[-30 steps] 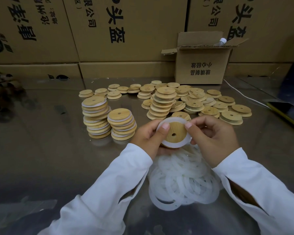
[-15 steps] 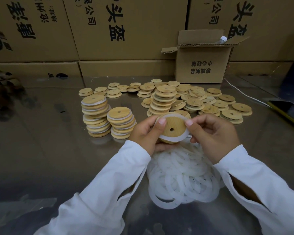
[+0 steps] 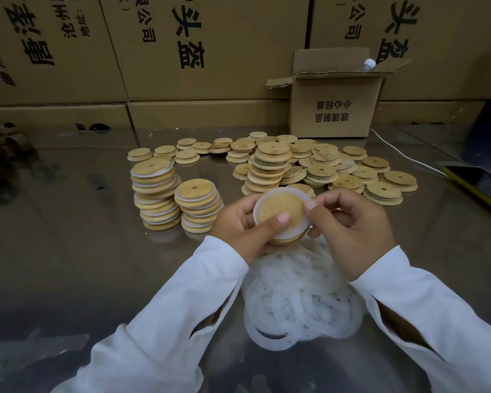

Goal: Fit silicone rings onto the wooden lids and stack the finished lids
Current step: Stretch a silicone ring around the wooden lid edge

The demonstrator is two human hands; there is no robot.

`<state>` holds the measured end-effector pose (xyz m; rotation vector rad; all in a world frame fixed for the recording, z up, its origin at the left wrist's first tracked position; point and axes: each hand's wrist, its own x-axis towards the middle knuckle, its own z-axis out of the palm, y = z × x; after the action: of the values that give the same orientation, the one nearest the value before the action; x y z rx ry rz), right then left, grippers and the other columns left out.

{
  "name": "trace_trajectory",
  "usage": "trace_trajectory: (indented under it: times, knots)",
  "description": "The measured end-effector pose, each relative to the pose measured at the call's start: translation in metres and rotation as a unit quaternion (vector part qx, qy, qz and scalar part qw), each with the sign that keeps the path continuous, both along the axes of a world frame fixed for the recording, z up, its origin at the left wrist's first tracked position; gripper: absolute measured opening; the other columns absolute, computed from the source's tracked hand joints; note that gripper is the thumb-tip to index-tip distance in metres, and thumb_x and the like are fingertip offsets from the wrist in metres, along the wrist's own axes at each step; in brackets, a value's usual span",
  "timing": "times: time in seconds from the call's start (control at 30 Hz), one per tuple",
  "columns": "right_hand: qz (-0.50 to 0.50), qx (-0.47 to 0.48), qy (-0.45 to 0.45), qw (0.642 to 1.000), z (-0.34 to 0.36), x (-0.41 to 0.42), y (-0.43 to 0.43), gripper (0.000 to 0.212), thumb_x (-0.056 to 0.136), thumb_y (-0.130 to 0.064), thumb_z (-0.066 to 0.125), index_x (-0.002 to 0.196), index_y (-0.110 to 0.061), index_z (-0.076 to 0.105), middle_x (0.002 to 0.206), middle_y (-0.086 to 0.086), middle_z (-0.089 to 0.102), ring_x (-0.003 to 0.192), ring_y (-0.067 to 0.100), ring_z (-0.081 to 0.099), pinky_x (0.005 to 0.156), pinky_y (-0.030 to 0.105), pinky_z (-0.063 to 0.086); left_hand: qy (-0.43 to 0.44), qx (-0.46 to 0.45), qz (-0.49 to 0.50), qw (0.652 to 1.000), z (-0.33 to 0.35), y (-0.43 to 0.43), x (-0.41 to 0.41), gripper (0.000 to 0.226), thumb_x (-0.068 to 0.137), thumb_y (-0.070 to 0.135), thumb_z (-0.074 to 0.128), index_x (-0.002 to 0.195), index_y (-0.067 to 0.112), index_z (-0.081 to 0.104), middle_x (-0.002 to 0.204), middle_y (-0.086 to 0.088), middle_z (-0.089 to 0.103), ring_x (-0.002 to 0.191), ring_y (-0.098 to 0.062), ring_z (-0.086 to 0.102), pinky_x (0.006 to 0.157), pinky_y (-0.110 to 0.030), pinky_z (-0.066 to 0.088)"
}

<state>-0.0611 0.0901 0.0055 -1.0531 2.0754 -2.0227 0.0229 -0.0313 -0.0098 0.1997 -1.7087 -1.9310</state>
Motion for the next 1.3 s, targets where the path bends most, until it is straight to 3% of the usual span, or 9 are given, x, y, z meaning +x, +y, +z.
trace_trajectory:
  times: [0.2,0.5,0.93,1.07,1.2,1.3]
  knots:
    - [0.0,-0.008,0.003,1.0,0.0012,-0.0002,0.0006,0.011,0.079,-0.015,0.064,0.068,-0.016,0.062,0.059,-0.002,0.059,0.051,0.009,0.056,0.053,0.01,0.045,0.0,0.033,-0.018,0.999,0.0004,-0.0001,0.0005,0.03,0.072,0.02,0.058,0.1,0.009,0.063,0.084,-0.009,0.069,0.079,-0.024,0.068,0.069,-0.036,0.059]
    - [0.041,-0.002,-0.01,0.999,0.0071,-0.0031,0.0024,0.012,0.082,-0.008,0.063,0.07,-0.009,0.063,0.047,-0.011,0.06,0.045,-0.002,0.054,0.049,0.005,0.039,0.013,0.091,-0.027,0.995,0.0009,-0.0009,-0.002,0.03,0.068,0.021,0.058,0.096,0.012,0.063,0.078,-0.004,0.071,0.076,-0.02,0.069,0.069,-0.037,0.059]
    - [0.014,0.025,0.027,0.999,0.0073,0.0019,0.0033,0.012,0.081,-0.017,0.064,0.069,-0.015,0.062,0.044,-0.005,0.058,0.043,0.001,0.054,0.049,0.006,0.041,0.052,0.185,-0.032,0.981,0.0019,0.0028,-0.0048,0.029,0.075,0.017,0.053,0.101,0.007,0.062,0.086,-0.011,0.07,0.077,-0.023,0.07,0.065,-0.033,0.059]
    - [0.015,0.01,0.018,1.0,0.0076,0.0036,0.0035,0.012,0.081,-0.015,0.065,0.069,-0.015,0.062,0.045,-0.011,0.058,0.042,0.0,0.053,0.048,0.005,0.04,0.054,0.167,-0.035,0.984,0.0014,0.0018,-0.0038,0.032,0.069,0.02,0.058,0.099,0.007,0.063,0.086,-0.011,0.07,0.078,-0.024,0.07,0.066,-0.034,0.059]
    - [0.015,-0.004,0.012,1.0,0.0075,0.0033,0.0037,0.011,0.08,-0.013,0.066,0.069,-0.015,0.062,0.048,-0.01,0.06,0.043,0.0,0.055,0.047,0.006,0.041,0.056,0.123,-0.037,0.99,-0.0006,0.0002,-0.0039,0.02,0.072,0.011,0.071,0.089,0.01,0.062,0.078,-0.005,0.071,0.077,-0.02,0.069,0.073,-0.036,0.057]
    - [-0.007,0.006,0.044,0.999,0.0065,0.0021,0.0044,0.011,0.079,-0.016,0.067,0.069,-0.02,0.063,0.059,-0.006,0.063,0.05,0.006,0.058,0.051,0.012,0.045,0.045,0.034,-0.007,0.998,-0.002,-0.0013,-0.0029,0.022,0.066,0.01,0.067,0.088,0.012,0.063,0.074,-0.001,0.071,0.072,-0.015,0.067,0.067,-0.027,0.055]
